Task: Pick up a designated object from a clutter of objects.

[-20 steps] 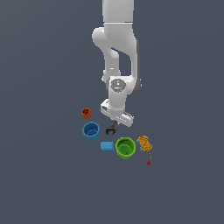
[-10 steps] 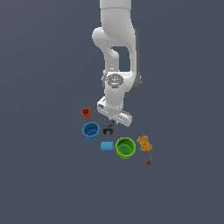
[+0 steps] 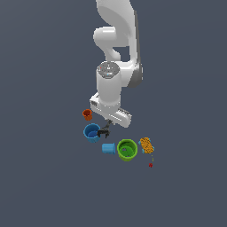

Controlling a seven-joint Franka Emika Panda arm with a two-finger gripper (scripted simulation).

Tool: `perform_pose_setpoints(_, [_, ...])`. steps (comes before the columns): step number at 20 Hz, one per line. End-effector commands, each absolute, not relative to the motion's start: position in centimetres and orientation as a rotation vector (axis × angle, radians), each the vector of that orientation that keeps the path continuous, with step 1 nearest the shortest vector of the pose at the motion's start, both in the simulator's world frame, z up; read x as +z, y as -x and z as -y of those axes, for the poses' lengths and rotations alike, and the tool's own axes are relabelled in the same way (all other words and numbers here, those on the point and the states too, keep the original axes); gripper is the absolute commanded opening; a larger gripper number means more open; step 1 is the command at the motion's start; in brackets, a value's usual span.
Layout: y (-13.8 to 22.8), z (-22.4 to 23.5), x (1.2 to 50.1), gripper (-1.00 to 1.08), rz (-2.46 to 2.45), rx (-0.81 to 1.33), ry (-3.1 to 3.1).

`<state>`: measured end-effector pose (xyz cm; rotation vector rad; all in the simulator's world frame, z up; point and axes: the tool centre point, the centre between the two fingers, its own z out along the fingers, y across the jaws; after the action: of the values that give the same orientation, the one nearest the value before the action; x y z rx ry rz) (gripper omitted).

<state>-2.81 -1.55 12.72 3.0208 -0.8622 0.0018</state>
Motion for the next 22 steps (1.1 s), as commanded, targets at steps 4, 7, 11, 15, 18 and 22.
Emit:
perform_pose_setpoints(4, [0.2, 3.2, 17.4, -1.00, 0.861, 0.001, -3.021])
perform_pose_setpoints(7, [-1.3, 4.1, 19.9, -1.00, 0.861, 0.001, -3.021])
perform_pose_setpoints(11, [-3.3, 5.3, 23.2, -1.00, 0.860, 0.001, -3.022])
perform_pose_setpoints(15, [-5.1, 6.3, 26.1, -1.00, 0.859, 0.000, -3.022])
perform_pose_setpoints(18, [-6.3, 7.0, 28.1, -1.00, 0.859, 0.000, -3.022])
perform_pose_setpoints(22, [-7.8, 7.9, 30.5, -1.00, 0.858, 0.000, -3.022])
